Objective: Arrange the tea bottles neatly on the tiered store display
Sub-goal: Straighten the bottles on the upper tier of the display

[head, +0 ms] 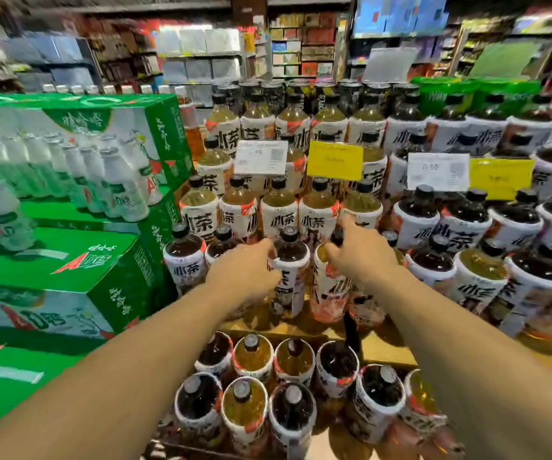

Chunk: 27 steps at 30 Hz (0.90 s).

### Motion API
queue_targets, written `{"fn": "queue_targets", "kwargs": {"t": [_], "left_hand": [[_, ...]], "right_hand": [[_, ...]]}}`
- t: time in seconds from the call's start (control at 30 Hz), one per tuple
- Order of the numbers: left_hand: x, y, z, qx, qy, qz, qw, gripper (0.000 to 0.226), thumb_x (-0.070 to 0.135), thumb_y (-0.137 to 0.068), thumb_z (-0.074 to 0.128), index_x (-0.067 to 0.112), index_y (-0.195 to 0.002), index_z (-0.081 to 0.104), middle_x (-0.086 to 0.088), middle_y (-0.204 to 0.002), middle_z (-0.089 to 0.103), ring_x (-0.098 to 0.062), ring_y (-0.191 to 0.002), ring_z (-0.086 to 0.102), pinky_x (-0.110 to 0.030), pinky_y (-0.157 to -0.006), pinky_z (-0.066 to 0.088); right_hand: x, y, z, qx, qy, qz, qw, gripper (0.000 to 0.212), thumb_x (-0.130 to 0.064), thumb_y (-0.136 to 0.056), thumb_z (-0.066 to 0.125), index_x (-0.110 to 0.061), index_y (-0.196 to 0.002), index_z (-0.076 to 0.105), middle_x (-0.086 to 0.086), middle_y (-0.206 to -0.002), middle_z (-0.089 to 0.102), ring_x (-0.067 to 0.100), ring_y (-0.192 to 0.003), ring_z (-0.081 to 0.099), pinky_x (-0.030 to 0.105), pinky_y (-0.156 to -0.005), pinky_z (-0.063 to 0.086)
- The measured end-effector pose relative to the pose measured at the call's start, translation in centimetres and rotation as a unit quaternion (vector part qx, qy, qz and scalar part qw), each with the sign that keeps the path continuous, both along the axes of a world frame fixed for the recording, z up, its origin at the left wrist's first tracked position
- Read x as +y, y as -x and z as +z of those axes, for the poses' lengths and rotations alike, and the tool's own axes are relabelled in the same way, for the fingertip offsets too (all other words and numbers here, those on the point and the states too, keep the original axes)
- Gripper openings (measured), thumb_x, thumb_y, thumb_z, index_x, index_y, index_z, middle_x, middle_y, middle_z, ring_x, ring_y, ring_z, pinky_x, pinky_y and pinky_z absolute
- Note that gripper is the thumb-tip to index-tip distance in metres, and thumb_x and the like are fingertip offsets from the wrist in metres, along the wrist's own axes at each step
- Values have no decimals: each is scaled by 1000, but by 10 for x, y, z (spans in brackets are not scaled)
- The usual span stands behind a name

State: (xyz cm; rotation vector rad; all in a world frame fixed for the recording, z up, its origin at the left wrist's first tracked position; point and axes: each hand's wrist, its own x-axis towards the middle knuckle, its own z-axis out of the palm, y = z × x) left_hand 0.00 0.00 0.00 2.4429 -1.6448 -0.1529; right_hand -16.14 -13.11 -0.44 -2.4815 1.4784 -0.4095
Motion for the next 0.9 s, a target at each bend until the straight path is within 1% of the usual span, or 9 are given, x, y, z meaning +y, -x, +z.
{"fn": "queue_targets", "kwargs": {"t": [0.07, 0.13, 0.23, 0.37, 0.47, 0.53, 0.63, 0.77, 0.9], "left_hand": [[-23, 4, 1, -15, 6, 12, 1000, 47, 43, -92, 53, 29, -134, 37, -2, -94, 64, -25, -81, 62, -42, -70, 58], [-39, 10, 3, -29, 1, 6, 1000, 56, 45, -93, 53, 28, -140, 29, -3, -91, 64, -25, -76, 61, -41, -64, 58], [-56, 13, -1, -37, -15, -7, 999, 58, 49, -93, 51, 27, -142, 28, -3, -86, 63, -25, -74, 62, -41, -63, 58], [-74, 13, -3, -50, -33, -10, 998, 42, 46, -96, 48, 24, -131, 37, -5, -85, 60, -26, -73, 60, -38, -59, 55], [-82, 11, -6, -76, -28, 2, 997, 30, 40, -99, 46, 23, -123, 41, -5, -78, 55, -25, -68, 55, -35, -51, 44], [-86, 9, -7, -74, -38, 2, 997, 31, 39, -101, 45, 21, -126, 40, -4, -77, 53, -25, -68, 54, -35, -50, 41], [-90, 6, -1, -54, -65, -12, 996, 38, 39, -100, 47, 19, -131, 38, -5, -85, 56, -25, -74, 56, -37, -57, 46], [-95, -2, 4, -24, -70, -33, 997, 45, 39, -98, 53, 15, -134, 41, -12, -117, 62, -30, -98, 60, -41, -78, 53], [-92, -3, 2, 0, -45, -47, 998, 43, 39, -94, 59, 16, -129, 46, -9, -119, 64, -28, -103, 61, -40, -83, 53]], "right_hand": [[-9, -1, -2, 34, -10, 19, 999, 63, -43, -99, 52, -21, -153, 29, 12, -116, 68, 32, -100, 65, 41, -75, 57], [-14, -3, -5, 45, -16, 23, 999, 56, -42, -99, 55, -19, -147, 36, 14, -120, 65, 35, -105, 63, 44, -80, 57], [-21, -7, -10, 39, -22, 36, 998, 53, -43, -97, 56, -19, -141, 39, 13, -116, 65, 35, -103, 62, 43, -78, 55], [-31, -9, -15, 63, -33, 44, 996, 57, -47, -98, 52, -22, -144, 32, 13, -117, 64, 34, -101, 62, 40, -71, 52], [-30, -7, -17, 76, -13, 50, 996, 49, -47, -100, 47, -20, -138, 32, 9, -102, 63, 31, -87, 62, 40, -64, 52], [-24, -3, -17, 59, -2, 69, 996, 41, -44, -100, 47, -18, -130, 36, 4, -88, 61, 27, -77, 60, 41, -63, 55], [0, 5, -18, 21, 3, 105, 994, 31, -41, -100, 49, -18, -117, 38, 1, -77, 58, 22, -67, 58, 38, -57, 53], [39, 14, -23, -20, 2, 137, 990, 24, -41, -101, 49, -23, -106, 33, -7, -74, 56, 14, -63, 57, 30, -52, 45], [66, 8, -24, -9, 13, 164, 986, 23, -44, -101, 46, -25, -102, 33, -6, -75, 58, 15, -63, 61, 36, -59, 55]]}}
